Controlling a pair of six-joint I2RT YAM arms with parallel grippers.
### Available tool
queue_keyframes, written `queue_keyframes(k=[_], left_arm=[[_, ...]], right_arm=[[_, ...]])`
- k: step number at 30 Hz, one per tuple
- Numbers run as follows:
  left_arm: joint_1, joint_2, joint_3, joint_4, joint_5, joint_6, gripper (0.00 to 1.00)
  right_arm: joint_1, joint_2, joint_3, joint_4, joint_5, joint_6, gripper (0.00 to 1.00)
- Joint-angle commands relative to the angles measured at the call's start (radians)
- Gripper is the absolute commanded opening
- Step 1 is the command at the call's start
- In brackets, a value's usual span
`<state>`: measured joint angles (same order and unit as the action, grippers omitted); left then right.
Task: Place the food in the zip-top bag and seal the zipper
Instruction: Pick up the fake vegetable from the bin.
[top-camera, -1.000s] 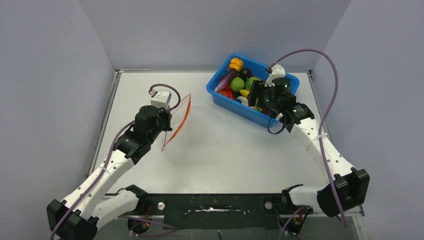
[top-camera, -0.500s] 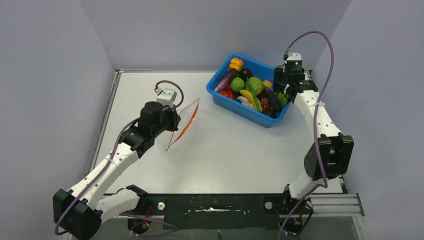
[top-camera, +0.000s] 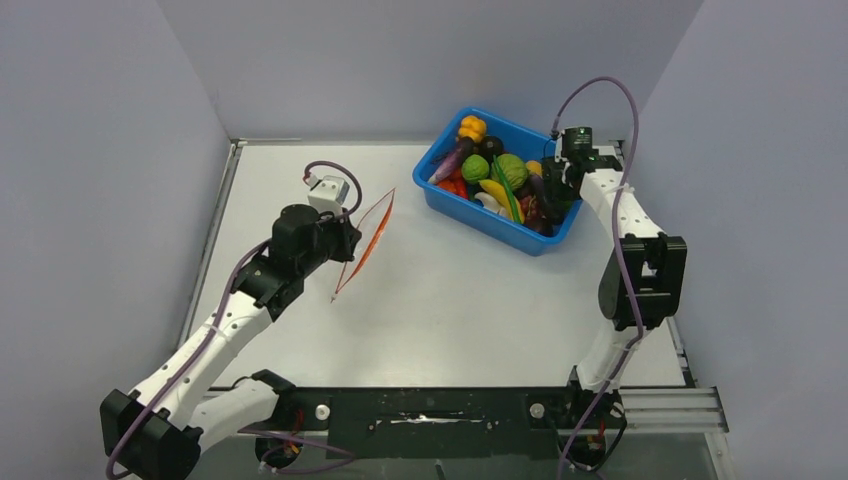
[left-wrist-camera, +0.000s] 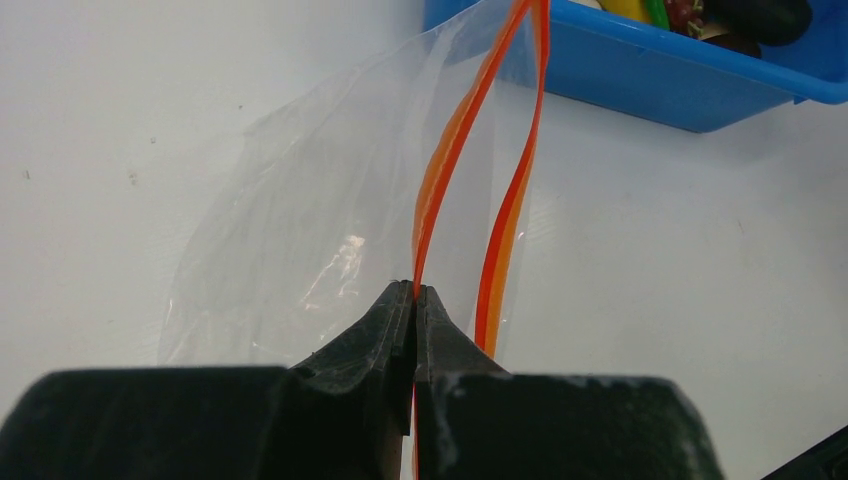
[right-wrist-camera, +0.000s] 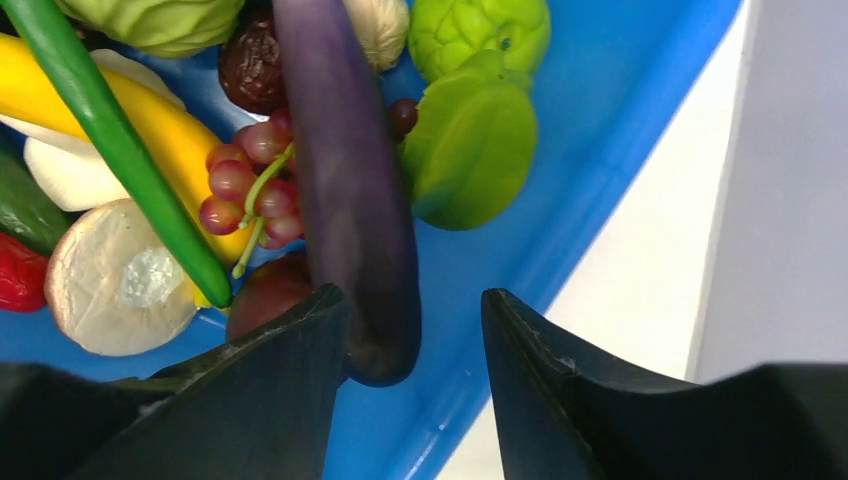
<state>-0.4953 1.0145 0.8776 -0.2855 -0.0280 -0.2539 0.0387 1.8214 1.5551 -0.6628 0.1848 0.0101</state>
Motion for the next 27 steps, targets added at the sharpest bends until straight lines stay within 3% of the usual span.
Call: queue_keyframes(k=[1,11,20,27], left_arm=[[0.005,-0.024,0.010,0.069,0.026,0.021,0.00],[0.005,-0.033,-0.024,0.086,0.050,-0.004,0.00],[0.006,-0.015,0.000,0.073,0.033,0.007,0.00],[0.008,-0.015,0.003,0.085,0.044,-0.029,0.00]], right_arm=[[-0.005,-0.003,0.042,0.008,-0.068,-0.023,0.50],[-0.003,0.076,0.068,-0.030,-0.099,-0.036,0.50],[0.008,0.102,0.097,-0.043,-0.116,-0.033,0.34],[0.060,0.039,0.082,-0.023,-0.027,0.029,0.25]])
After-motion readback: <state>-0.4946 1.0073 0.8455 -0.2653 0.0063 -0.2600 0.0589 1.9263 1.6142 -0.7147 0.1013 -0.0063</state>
